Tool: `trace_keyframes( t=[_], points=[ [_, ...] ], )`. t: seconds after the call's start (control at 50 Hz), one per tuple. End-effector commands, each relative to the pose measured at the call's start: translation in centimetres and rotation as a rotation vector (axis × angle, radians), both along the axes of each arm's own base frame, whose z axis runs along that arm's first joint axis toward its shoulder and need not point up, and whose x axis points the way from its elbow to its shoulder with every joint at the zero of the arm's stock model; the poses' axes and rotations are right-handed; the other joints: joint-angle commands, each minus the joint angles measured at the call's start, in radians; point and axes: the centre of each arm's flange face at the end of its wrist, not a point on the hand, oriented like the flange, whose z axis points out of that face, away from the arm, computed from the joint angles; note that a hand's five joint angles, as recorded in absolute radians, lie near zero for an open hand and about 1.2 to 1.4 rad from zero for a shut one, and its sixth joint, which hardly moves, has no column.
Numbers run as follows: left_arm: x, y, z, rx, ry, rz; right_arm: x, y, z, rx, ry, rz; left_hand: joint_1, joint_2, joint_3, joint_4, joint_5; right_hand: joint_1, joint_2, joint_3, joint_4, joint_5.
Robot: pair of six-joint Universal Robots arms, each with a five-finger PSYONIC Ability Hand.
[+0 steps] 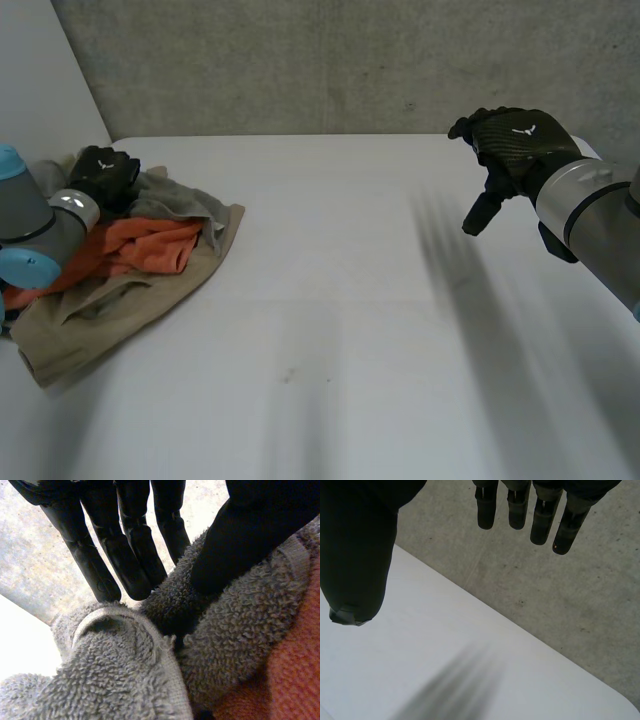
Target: Fold the laundry.
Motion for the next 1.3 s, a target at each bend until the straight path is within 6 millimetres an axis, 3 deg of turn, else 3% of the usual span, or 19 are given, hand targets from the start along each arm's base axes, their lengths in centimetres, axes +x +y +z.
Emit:
trace_keyframes(
  t=[0.02, 0.14, 0.16, 0.22, 0.34, 0.42, 0.44, 0.5, 0.56, 0.64, 0.72, 0.76, 0.78, 0.8, 0.82, 0.94, 1.02, 1.14, 1.3],
  points=[
    [-0.3, -0.1, 1.2, -0.042, 0.001, 0.015, 0.0, 0.0, 0.0, -0.005, 0.007, 0.002, 0.286, 0.208, 0.213, 0.206, 0.24, -0.022, -0.044, -0.038, -0.056, -0.054],
    [-2.6, 2.3, 6.6, -0.107, 0.029, -0.024, -0.2, -0.3, 0.3, -0.013, 0.004, -0.008, 0.286, 0.208, 0.213, 0.206, 0.24, -0.022, -0.044, -0.038, -0.056, -0.054],
    [-3.1, 3.0, 8.9, -0.147, 0.062, -0.035, -0.2, -0.3, 0.3, -0.013, 0.004, -0.008, 0.286, 0.208, 0.213, 0.206, 0.24, -0.022, -0.044, -0.038, -0.056, -0.054],
    [-3.0, 4.0, 11.8, -0.184, 0.163, -0.039, -0.2, -0.3, 0.3, -0.013, 0.004, -0.008, 0.286, 0.208, 0.213, 0.206, 0.24, -0.022, -0.044, -0.038, -0.056, -0.054],
    [-5.1, 6.5, 12.8, -0.1, 0.321, -0.093, -0.3, -0.3, 0.3, -0.012, 0.004, -0.009, 0.286, 0.208, 0.213, 0.206, 0.24, -0.022, -0.044, -0.038, -0.056, -0.054],
    [-9.4, 10.9, 17.3, -0.115, 0.423, -0.231, -0.5, -0.6, 0.7, -0.025, 0.0, -0.018, 0.286, 0.208, 0.213, 0.206, 0.24, -0.022, -0.044, -0.038, -0.056, -0.054],
    [-11.0, 13.1, 19.3, -0.122, 0.475, -0.292, -0.6, -0.8, 0.8, -0.026, -0.001, -0.023, 0.286, 0.208, 0.213, 0.206, 0.24, -0.022, -0.044, -0.038, -0.056, -0.054],
    [-14.0, 17.1, 20.9, -0.083, 0.556, -0.4, -0.9, -0.9, 1.0, -0.032, -0.006, -0.034, 0.286, 0.208, 0.213, 0.206, 0.24, -0.022, -0.044, -0.038, -0.056, -0.054],
    [-16.5, 20.1, 20.0, -0.003, 0.596, -0.483, -1.0, -0.8, 1.1, -0.034, -0.006, -0.036, 0.286, 0.208, 0.213, 0.206, 0.24, -0.022, -0.044, -0.038, -0.056, -0.054],
    [-20.2, 25.1, 16.6, 0.172, 0.612, -0.582, -1.1, -0.8, 1.2, -0.034, -0.005, -0.037, 0.286, 0.208, 0.213, 0.206, 0.24, -0.022, -0.044, -0.038, -0.056, -0.054],
    [-24.6, 31.5, 10.8, 0.405, 0.574, -0.704, -1.3, -1.0, 1.2, -0.038, -0.004, -0.044, 0.286, 0.208, 0.213, 0.206, 0.24, -0.022, -0.044, -0.038, -0.056, -0.054],
    [-25.5, 32.9, 9.9, 0.431, 0.559, -0.732, -1.7, -1.2, 1.2, -0.038, -0.004, -0.055, 0.182, 0.104, 0.109, 0.102, 0.136, -0.022, -0.044, -0.038, -0.056, -0.054],
    [-25.5, 32.8, 9.9, 0.43, 0.559, -0.728, -2.0, -1.5, 1.2, -0.034, -0.005, -0.066, -0.174, -0.252, -0.246, -0.254, -0.22, -0.022, -0.044, -0.038, -0.056, -0.054],
    [-25.5, 32.2, 9.5, 0.428, 0.563, -0.706, -2.2, -1.7, 1.2, -0.036, -0.005, -0.072, -0.831, -0.91, -0.904, -0.911, -0.877, -0.022, -0.044, -0.038, -0.056, -0.054],
    [-25.5, 31.6, 9.3, 0.421, 0.565, -0.687, -2.3, -1.7, 1.2, -0.034, -0.004, -0.075, -0.936, -1.014, -1.008, -1.015, -0.982, -0.022, -0.044, -0.038, -0.056, -0.054],
    [-23.5, 26.9, 8.2, 0.338, 0.519, -0.52, -2.3, -1.6, 1.2, -0.033, 0.0, -0.072, -0.909, -0.987, -0.981, -0.988, -0.955, -0.022, -0.044, -0.038, -0.056, -0.054],
    [-20.5, 23.5, 7.7, 0.253, 0.387, -0.414, -2.0, -1.4, 1.2, -0.046, 0.035, -0.043, -0.903, -0.981, -0.975, -0.982, -0.949, -0.022, -0.044, -0.038, -0.056, -0.054],
    [-16.3, 22.0, 8.5, 0.201, 0.269, -0.327, -1.8, 0.0, 0.3, -0.018, 0.223, 0.055, -0.894, -0.972, -0.966, -0.974, -0.94, -0.022, -0.044, -0.038, -0.056, -0.054],
    [-13.4, 21.1, 6.5, 0.257, 0.183, -0.248, -2.4, 3.4, -2.6, 0.155, 0.452, 0.159, -0.87, -0.948, -0.943, -0.95, -0.916, -0.022, -0.044, -0.038, -0.056, -0.054]
  ],
)
